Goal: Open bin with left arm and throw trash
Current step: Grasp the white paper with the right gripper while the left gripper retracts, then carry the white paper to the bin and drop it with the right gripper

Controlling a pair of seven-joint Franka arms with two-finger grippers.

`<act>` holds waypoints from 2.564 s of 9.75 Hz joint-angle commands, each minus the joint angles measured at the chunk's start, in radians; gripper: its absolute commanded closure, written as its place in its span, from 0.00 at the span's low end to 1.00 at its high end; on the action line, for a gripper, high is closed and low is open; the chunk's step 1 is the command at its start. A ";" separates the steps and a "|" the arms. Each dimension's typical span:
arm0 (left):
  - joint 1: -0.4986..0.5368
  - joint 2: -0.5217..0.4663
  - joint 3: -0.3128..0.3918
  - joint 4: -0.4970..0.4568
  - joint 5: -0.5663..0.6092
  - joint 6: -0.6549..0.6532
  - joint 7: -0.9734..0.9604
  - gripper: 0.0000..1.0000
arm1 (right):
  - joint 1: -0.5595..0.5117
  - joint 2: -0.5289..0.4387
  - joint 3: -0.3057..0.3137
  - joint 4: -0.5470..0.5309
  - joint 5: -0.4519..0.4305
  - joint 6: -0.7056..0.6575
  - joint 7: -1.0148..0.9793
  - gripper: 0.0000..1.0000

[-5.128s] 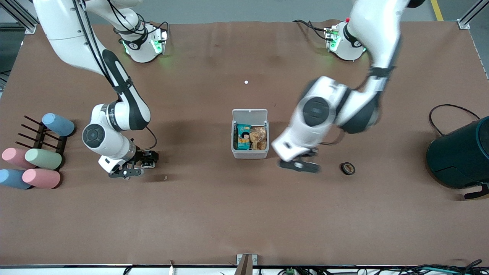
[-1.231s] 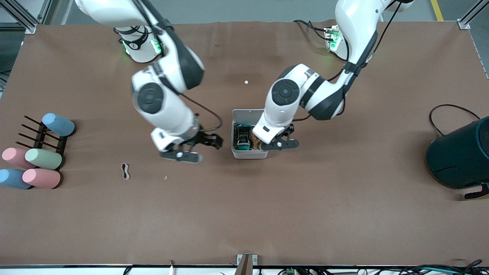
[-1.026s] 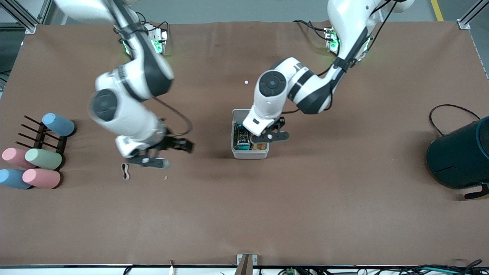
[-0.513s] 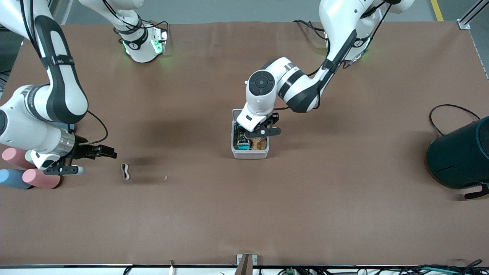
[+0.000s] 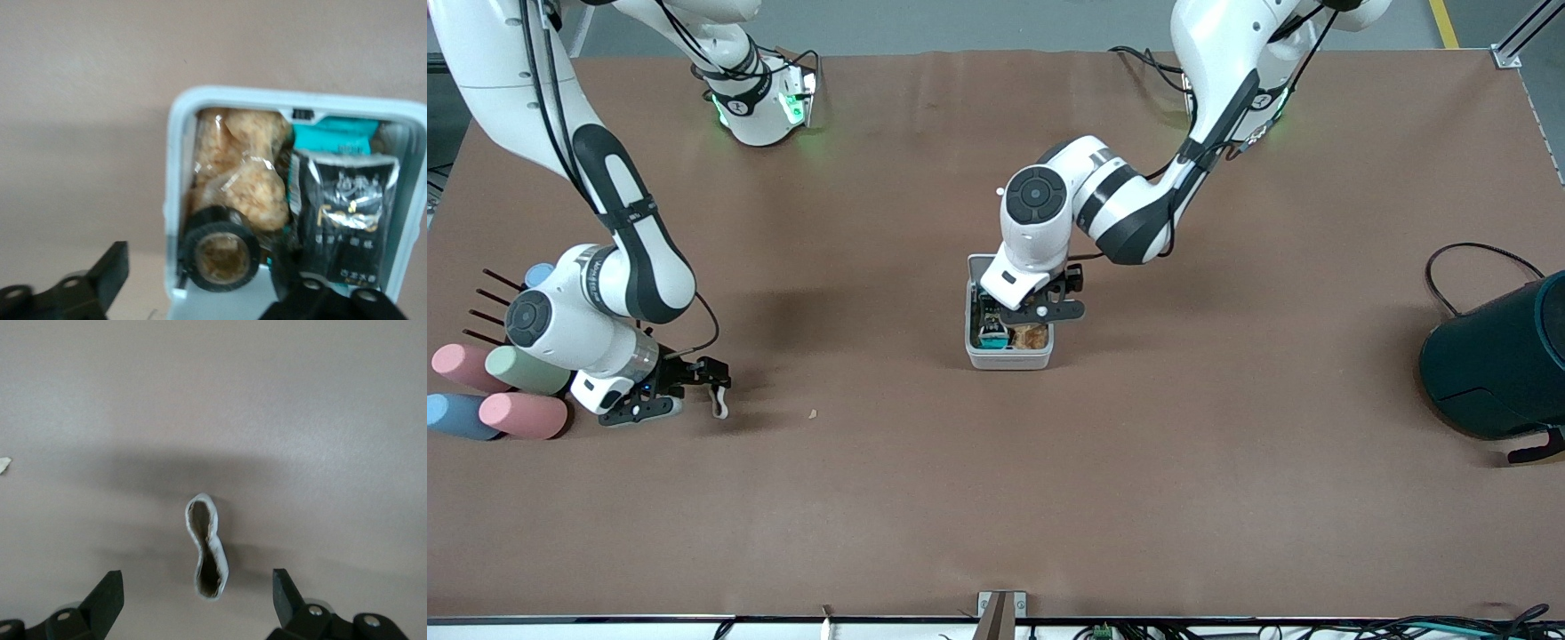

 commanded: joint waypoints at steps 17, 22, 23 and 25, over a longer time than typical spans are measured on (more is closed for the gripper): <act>0.514 -0.603 0.200 -0.013 -0.095 -0.436 0.820 0.00 | 0.505 -0.013 0.040 0.290 0.008 -0.085 1.037 1.00; 0.516 -0.542 0.199 0.067 -0.136 -0.442 0.792 0.00 | 0.711 -0.012 0.036 0.344 0.003 -0.145 1.198 1.00; 0.519 -0.540 0.199 0.067 -0.136 -0.442 0.794 0.00 | 0.722 -0.012 0.036 0.340 0.003 -0.176 1.199 1.00; 0.522 -0.539 0.199 0.067 -0.136 -0.442 0.794 0.00 | 0.730 -0.012 0.034 0.340 0.000 -0.217 1.199 1.00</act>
